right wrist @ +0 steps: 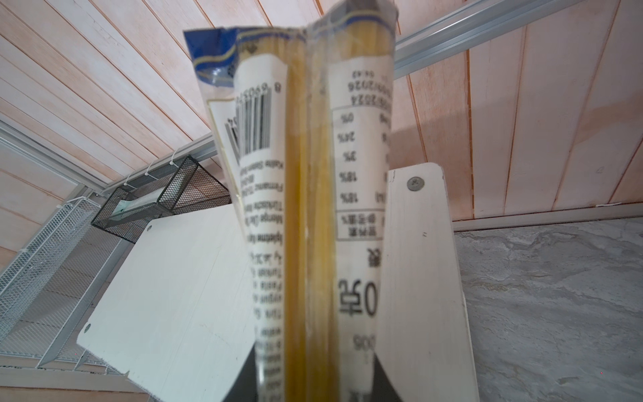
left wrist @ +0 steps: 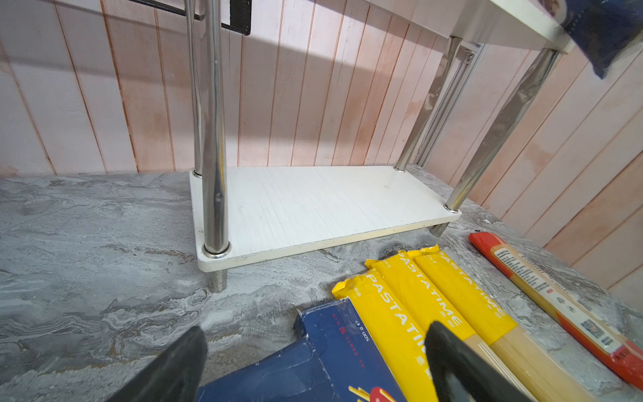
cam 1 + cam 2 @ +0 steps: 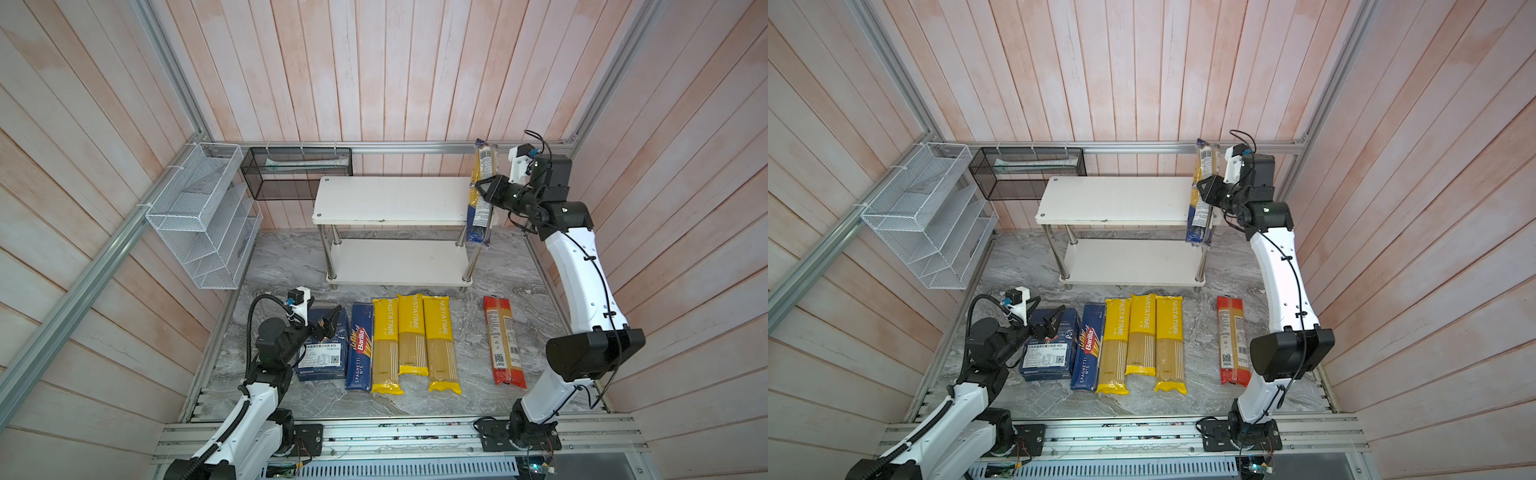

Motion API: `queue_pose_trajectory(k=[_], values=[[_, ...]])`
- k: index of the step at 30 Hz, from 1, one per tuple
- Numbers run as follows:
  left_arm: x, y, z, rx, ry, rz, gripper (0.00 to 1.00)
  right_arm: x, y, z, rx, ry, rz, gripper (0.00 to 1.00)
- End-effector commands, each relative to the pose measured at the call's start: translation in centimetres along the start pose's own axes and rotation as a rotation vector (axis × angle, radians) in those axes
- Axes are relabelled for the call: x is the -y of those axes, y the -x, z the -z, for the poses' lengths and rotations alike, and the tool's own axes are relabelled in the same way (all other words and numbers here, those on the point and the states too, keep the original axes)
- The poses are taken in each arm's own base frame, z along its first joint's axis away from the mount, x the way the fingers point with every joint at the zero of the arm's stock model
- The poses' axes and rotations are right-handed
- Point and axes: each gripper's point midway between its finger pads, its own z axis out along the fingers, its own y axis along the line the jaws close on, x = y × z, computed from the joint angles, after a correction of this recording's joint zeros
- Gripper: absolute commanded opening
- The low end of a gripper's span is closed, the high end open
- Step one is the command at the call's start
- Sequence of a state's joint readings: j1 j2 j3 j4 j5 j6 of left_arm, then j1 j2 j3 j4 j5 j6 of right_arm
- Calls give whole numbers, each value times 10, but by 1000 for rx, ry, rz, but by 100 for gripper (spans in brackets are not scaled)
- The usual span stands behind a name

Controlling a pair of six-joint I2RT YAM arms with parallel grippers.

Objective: Arrange pasta packages on shelves
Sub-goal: Place the pasta bag on the shelf.

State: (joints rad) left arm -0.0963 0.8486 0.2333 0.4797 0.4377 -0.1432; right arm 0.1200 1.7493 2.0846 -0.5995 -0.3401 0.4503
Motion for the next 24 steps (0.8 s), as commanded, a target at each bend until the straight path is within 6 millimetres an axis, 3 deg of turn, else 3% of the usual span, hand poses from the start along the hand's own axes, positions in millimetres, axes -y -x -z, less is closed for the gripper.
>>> queue_pose_trajectory(k=[1,5,7,14,24], values=[[0,3,3,22,-2,-6,100,-1,19,3,88,-9,37,18],[0,3,3,22,-1,-6,100,1,21,3,93,-18,41,20],[0,2,3,22,-1,-6,100,2,22,3,91,-25,48,30],[0,2,2,20,-2,-6,100,8,22,-3,69,-61,59,48],[0,2,3,21,-1,-4,100,0,28,2,82,-34,58,53]])
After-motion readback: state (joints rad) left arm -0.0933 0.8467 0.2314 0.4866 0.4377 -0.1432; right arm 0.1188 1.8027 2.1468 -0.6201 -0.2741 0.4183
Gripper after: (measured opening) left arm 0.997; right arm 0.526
